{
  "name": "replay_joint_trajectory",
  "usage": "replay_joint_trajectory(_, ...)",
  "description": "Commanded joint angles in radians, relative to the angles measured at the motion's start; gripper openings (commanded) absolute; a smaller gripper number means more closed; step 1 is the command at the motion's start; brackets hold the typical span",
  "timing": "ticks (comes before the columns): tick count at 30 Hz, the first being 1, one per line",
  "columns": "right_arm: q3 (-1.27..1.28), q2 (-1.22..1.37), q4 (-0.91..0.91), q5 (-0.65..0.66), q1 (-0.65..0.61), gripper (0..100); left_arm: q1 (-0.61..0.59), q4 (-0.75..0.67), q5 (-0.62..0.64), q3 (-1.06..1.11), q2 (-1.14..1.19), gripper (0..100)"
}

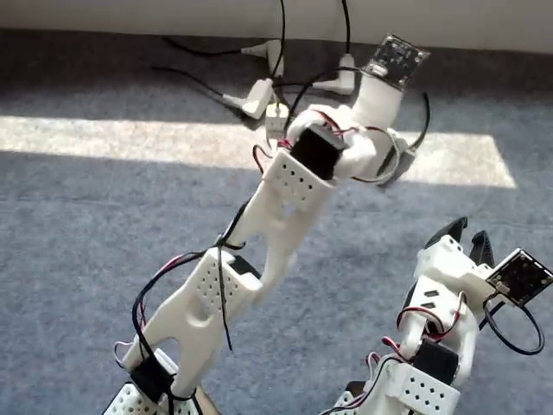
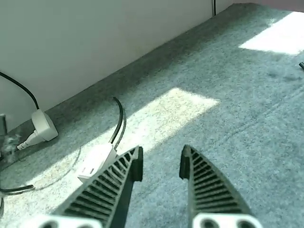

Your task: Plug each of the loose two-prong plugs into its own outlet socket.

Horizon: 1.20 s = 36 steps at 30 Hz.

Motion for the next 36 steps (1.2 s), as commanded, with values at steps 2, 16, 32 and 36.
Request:
replay_joint_trajectory(2,0.117,-0.019,0.004,0.011,-0.008,13.9,-0.005,-0.138,-0.083,-0.013,0.148,24)
replay_joint_trajectory(16,0.117,-0.019,0.004,0.011,-0.008,13.9,-0.067,0.183,-0.064,-0.044,0.042,24)
replay_joint_trajectory(32,0.136,-0.019,0.004,0.015,-0.010,13.9,0.101,0.054,0.021,-0.042,0.193,24)
replay_joint_trajectory(36,0.136,-0.019,0.004,0.015,-0.012,13.9,0.053,-0.141,0.017,-0.042,0.272,24)
